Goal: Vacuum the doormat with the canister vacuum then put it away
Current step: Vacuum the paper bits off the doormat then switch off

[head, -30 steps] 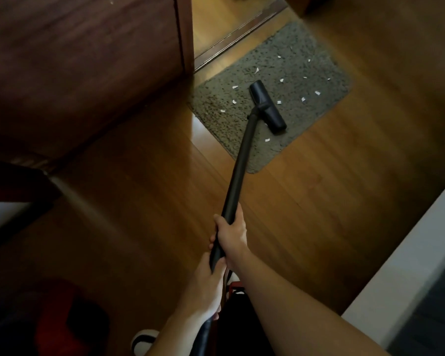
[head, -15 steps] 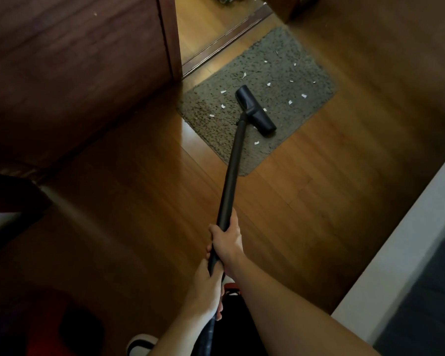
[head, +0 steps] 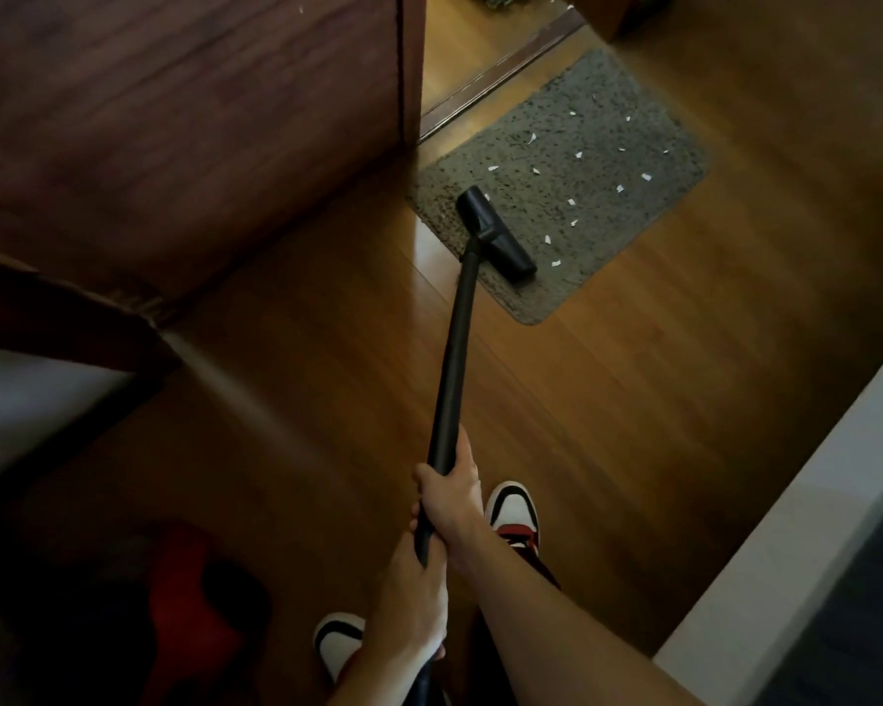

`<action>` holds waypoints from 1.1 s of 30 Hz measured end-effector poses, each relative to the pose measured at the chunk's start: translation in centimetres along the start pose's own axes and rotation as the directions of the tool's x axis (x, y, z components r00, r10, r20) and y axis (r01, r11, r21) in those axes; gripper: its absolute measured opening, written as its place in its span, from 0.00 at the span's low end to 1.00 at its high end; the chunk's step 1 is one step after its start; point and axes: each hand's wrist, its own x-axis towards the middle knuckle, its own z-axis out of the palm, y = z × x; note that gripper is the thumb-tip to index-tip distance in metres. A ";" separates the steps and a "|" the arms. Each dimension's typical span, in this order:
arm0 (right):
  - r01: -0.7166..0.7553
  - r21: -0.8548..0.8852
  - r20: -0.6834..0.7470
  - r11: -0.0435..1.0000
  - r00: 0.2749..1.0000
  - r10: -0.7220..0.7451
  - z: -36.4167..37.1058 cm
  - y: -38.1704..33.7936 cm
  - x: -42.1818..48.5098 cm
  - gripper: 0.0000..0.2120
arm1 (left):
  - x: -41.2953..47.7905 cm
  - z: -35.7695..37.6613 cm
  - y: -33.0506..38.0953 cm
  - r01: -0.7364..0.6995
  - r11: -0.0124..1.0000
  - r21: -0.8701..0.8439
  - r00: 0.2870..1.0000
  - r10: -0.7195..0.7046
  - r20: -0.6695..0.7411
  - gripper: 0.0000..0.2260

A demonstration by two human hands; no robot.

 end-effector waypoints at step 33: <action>0.082 -0.164 0.034 0.983 0.996 -0.077 -8.1 -15.0 11.8 0.34 | 7.6 6.7 17.3 0.045 0.991 -0.129 0.998 -0.049 -0.027 0.18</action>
